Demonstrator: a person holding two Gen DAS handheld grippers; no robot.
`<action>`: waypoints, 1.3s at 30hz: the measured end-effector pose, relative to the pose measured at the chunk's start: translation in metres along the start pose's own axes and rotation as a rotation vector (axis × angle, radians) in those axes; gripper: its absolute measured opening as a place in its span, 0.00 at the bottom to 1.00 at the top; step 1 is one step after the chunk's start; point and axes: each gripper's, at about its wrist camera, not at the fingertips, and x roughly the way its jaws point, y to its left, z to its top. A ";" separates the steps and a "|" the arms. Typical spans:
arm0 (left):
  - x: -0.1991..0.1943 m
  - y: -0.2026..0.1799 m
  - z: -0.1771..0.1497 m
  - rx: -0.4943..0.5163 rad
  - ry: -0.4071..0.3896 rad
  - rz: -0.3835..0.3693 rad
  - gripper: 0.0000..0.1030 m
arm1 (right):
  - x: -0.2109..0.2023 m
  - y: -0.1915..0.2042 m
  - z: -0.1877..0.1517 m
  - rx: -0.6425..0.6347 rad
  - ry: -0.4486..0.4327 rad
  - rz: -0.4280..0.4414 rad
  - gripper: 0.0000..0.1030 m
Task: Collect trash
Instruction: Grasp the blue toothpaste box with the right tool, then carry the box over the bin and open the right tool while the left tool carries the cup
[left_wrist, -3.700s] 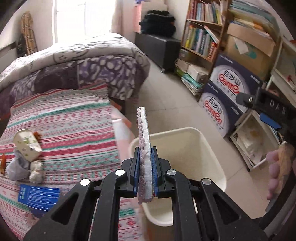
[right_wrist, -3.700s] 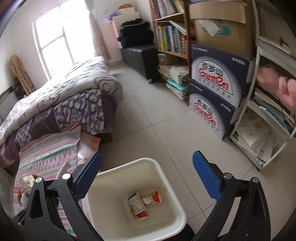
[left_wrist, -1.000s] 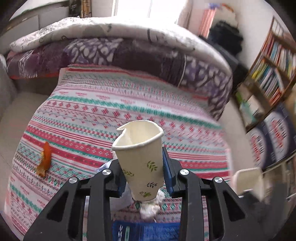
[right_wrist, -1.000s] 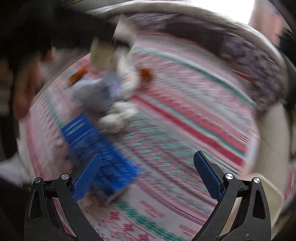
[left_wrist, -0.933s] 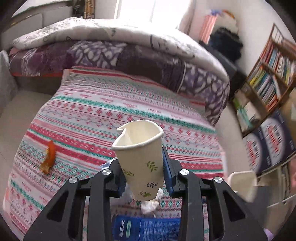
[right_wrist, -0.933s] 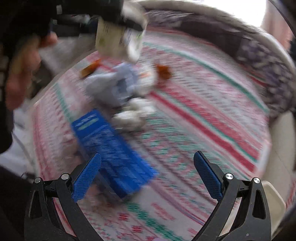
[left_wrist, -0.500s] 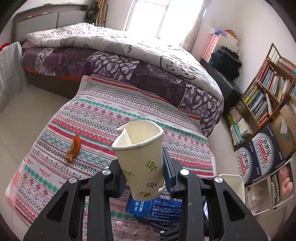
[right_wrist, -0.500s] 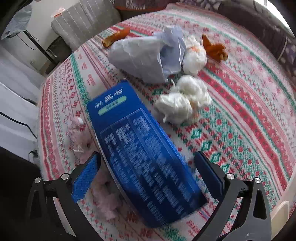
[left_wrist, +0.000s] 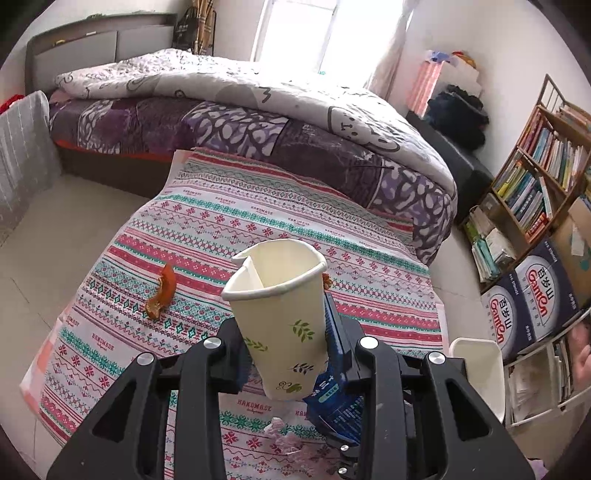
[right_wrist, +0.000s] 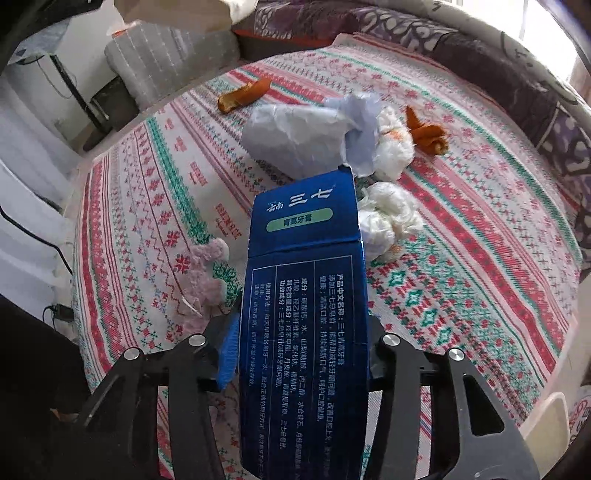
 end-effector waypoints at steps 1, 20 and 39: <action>-0.001 -0.001 0.000 -0.001 -0.005 -0.001 0.33 | -0.007 -0.002 -0.001 0.009 -0.015 -0.012 0.44; -0.011 -0.057 -0.011 0.101 -0.169 0.129 0.33 | -0.121 -0.061 -0.012 0.434 -0.392 -0.288 0.44; -0.002 -0.154 -0.037 0.262 -0.279 0.178 0.33 | -0.182 -0.103 -0.067 0.597 -0.507 -0.477 0.44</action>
